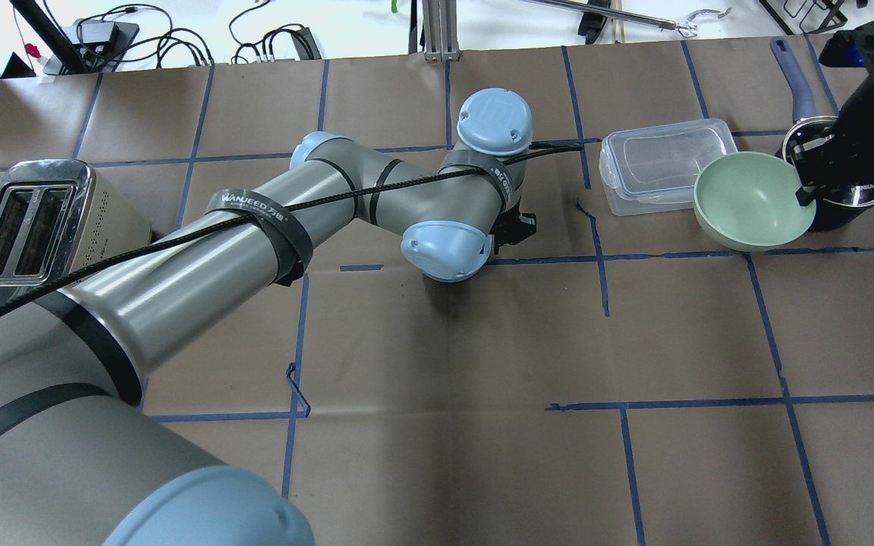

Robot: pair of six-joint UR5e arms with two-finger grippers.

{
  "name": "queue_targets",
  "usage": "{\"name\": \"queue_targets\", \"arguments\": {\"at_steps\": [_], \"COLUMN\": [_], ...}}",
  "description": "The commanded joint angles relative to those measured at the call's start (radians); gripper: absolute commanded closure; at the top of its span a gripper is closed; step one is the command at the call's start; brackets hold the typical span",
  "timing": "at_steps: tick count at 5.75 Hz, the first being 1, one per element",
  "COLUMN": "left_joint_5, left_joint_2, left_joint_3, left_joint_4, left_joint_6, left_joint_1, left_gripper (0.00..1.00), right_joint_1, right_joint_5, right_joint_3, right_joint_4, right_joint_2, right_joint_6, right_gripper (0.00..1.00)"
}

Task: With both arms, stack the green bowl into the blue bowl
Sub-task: 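Carry the blue bowl to table center with left while right lifts green bowl, then release the light blue bowl and raise the left gripper away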

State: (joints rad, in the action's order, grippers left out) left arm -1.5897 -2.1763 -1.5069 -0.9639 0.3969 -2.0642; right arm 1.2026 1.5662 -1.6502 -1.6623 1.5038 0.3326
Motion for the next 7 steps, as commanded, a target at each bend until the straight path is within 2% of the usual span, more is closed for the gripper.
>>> {"name": "queue_targets", "arguments": {"at_steps": [1, 3, 4, 5, 6, 7], "left_joint_5": [0.001, 0.002, 0.01, 0.016, 0.005, 0.002], "left_joint_2": [0.027, 0.2, 0.325, 0.439, 0.528, 0.57], "left_joint_3": [-0.003, -0.006, -0.004, -0.003, 0.014, -0.011], "left_joint_4": [0.001, -0.182, -0.357, -0.466, -0.584, -0.676], "left_joint_6": [-0.045, -0.1, -0.124, -0.128, -0.189, -0.266], "left_joint_1": [0.004, 0.079, 0.135, 0.198, 0.257, 0.35], "left_gripper": [0.02, 0.02, 0.02, 0.02, 0.02, 0.02], "right_joint_1": [0.078, 0.101, 0.101, 0.103, 0.129, 0.214], "right_joint_5": [0.014, 0.017, 0.015, 0.011, 0.0, 0.0], "right_joint_3": [0.073, 0.079, 0.079, 0.078, 0.079, 0.079], "right_joint_4": [0.053, 0.059, 0.068, 0.068, 0.065, 0.035], "right_joint_2": [0.001, -0.001, -0.001, 0.001, -0.008, -0.017], "right_joint_6": [-0.053, -0.069, -0.069, -0.072, -0.172, -0.261], "right_gripper": [0.94, 0.94, 0.93, 0.93, 0.93, 0.93]}}
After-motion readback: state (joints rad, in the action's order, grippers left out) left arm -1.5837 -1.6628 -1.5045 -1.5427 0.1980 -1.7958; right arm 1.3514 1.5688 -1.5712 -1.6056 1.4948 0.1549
